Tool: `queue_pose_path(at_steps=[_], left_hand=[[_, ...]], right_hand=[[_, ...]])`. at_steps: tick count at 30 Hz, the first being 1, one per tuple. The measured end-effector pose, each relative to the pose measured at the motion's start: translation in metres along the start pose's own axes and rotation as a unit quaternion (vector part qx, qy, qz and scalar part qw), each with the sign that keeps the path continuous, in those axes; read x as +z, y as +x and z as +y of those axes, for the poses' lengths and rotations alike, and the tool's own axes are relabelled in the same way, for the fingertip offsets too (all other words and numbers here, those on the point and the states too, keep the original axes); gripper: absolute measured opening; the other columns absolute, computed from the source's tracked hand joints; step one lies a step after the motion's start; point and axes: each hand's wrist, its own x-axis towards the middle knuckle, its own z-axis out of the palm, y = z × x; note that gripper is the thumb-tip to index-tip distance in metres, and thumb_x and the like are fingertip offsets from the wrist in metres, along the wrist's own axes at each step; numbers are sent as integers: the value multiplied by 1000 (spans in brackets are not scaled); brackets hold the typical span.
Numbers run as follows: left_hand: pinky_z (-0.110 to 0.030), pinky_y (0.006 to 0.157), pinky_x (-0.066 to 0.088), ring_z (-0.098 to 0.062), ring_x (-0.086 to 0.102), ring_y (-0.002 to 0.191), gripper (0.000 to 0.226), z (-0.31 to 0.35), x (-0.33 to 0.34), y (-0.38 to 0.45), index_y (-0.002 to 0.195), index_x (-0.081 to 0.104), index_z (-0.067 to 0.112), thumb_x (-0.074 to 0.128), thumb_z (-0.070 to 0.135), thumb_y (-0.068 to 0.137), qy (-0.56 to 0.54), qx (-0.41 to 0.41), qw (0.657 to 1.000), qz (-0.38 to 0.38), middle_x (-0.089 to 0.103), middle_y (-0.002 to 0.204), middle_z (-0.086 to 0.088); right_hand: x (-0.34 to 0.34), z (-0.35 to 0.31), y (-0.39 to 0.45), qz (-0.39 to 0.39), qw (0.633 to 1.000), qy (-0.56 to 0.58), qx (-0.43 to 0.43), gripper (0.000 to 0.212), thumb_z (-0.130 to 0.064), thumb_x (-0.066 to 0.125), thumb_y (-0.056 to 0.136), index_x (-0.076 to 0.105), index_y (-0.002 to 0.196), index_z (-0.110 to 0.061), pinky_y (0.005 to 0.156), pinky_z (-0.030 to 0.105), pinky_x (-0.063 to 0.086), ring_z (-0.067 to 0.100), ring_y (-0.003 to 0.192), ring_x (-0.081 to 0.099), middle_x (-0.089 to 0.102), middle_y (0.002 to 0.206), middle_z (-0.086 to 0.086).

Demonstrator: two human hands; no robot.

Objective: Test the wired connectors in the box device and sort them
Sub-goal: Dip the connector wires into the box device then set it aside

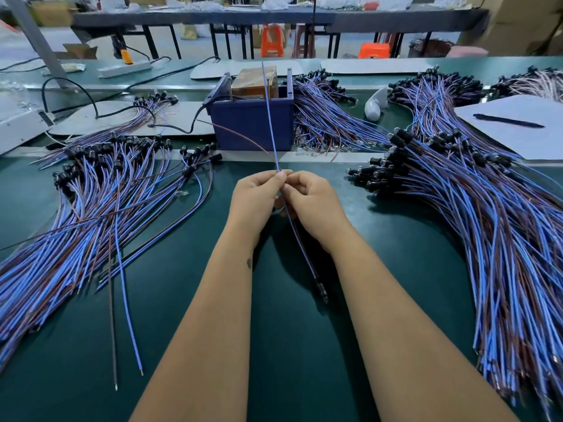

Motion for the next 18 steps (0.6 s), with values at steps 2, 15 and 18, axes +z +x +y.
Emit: queue_pose_path(at_steps=[2,15,18], left_hand=[[-36,72,54,-21,59,74,21,-1,0,1,101,75,8,56,15,97,27,11,1000,-2,73,94,-16],[-22,67,48,-6,61,73,22,-4,0,6,78,72,24,57,18,92,63,47,995,65,70,75,9],[-21,67,47,-4,60,72,24,-6,0,7,77,71,23,55,17,93,57,43,995,69,69,73,10]], right_hand=[[0,0,1,25,999,-32,-4,13,-5,53,97,65,94,-8,63,19,48,4,61,60,65,74,0],[0,-3,2,36,997,-71,-3,16,-18,55,97,69,91,-13,72,37,49,14,70,53,59,70,-4],[1,0,5,61,995,-84,-7,18,-15,57,96,73,90,-11,69,31,44,11,65,49,57,65,-8]])
